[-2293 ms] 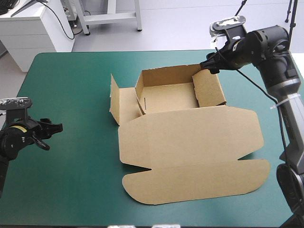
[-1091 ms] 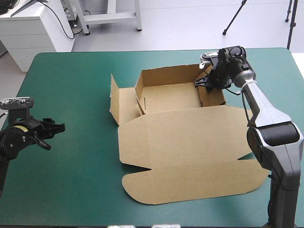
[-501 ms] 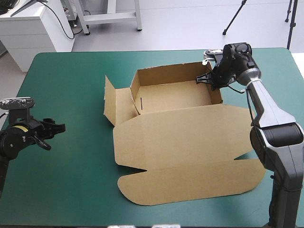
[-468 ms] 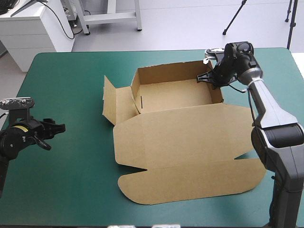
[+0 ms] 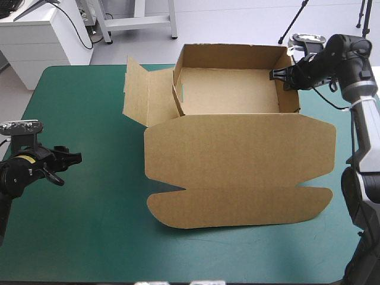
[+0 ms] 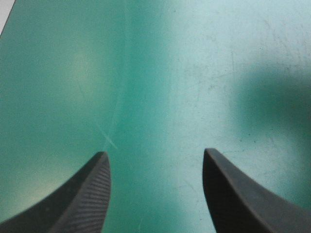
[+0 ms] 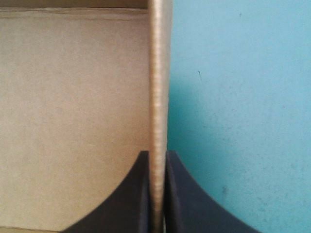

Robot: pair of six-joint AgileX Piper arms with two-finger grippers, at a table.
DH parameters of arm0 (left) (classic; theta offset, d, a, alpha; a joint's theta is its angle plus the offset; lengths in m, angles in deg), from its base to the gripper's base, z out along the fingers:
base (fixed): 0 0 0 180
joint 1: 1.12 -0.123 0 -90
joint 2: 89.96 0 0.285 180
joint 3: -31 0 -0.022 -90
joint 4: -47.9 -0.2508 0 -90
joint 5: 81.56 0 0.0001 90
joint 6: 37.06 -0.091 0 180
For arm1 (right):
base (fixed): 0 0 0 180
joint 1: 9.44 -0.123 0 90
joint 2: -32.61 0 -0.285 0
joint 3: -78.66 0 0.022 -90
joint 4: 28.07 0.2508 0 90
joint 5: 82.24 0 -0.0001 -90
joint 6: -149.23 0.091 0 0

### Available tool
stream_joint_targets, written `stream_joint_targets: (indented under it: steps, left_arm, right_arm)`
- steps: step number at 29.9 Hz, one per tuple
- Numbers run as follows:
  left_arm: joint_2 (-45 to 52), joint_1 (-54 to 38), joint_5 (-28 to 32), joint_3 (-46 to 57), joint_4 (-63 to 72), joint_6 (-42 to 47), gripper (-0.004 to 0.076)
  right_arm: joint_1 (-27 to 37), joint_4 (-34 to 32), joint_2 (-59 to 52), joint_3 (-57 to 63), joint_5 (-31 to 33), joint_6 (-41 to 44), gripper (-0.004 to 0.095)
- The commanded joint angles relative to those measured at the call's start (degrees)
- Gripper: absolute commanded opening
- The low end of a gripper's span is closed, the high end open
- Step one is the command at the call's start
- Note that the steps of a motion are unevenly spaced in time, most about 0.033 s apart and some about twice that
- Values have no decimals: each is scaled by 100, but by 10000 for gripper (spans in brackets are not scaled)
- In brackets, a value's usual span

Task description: Fold the box

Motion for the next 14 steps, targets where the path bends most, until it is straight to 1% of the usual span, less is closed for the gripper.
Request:
stream_joint_targets:
  steps: [1, 3, 5, 8, 14]
  left_arm:
    - [-193, 20, 440, -159, 182, 47, 402]
    - [-394, 20, 480, -159, 482, -98, 402]
    - [-644, 20, 594, -159, 1025, -490, 402]
    - [-1011, 20, 744, -159, 1901, -1062, 402]
    - [-1699, 20, 865, -184, 3713, -2335, 402]
  right_arm:
    - [272, 880, -550, -197, -91, -215, -23]
    - [391, 1260, -623, -197, -101, -385, -23]
    - [493, 1605, -677, -197, -90, -486, -23]
    - [535, 1944, -718, -197, -40, -633, -23]
    - [535, 2027, -728, -197, 4, -654, -23]
